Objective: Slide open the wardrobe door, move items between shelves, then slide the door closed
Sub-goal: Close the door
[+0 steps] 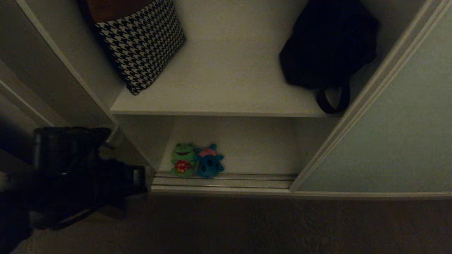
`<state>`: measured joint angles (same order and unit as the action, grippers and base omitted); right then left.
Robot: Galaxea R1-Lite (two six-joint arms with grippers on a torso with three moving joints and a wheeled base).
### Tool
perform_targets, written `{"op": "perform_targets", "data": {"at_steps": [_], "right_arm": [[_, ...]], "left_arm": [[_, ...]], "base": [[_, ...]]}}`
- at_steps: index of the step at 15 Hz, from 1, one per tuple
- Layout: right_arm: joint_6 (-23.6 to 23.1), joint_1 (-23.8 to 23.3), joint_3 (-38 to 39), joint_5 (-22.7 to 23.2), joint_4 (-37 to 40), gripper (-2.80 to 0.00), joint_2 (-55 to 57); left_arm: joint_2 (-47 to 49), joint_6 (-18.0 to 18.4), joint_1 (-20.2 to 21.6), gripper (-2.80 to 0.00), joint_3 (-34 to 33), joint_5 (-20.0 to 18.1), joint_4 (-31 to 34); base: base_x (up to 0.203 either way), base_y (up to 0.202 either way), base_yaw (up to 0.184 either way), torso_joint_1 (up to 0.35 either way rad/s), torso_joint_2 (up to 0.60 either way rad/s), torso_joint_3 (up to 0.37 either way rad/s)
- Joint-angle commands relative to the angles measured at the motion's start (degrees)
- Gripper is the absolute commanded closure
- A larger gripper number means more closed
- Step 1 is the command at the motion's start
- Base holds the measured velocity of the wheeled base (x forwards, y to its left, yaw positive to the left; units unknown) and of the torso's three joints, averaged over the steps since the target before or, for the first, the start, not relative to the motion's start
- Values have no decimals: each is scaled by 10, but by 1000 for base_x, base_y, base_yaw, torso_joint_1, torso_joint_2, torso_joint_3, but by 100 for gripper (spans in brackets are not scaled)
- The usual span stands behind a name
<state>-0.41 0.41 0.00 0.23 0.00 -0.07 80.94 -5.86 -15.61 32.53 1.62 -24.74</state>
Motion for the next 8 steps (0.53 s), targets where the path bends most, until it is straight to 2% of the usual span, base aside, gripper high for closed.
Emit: {"op": "perform_targets", "data": {"at_steps": [1, 2, 4, 6, 8], "right_arm": [[0, 0, 0, 0, 0, 0, -1], [0, 0, 0, 0, 0, 0, -1], [0, 0, 0, 0, 0, 0, -1], [0, 0, 0, 0, 0, 0, -1], [0, 0, 0, 0, 0, 0, 0]], "left_arm": [[-180, 0, 16, 0, -31, 3, 35], [-240, 1, 26, 0, -42, 5, 64], [-375, 2, 71, 0, -58, -1, 150], [-491, 3, 132, 0, -71, -26, 243], [-586, 8, 166, 0, -95, -51, 302]], "base": [[0, 0, 0, 0, 0, 0], [0, 0, 0, 0, 0, 0], [0, 0, 0, 0, 0, 0], [0, 0, 0, 0, 0, 0], [0, 0, 0, 0, 0, 0]]}}
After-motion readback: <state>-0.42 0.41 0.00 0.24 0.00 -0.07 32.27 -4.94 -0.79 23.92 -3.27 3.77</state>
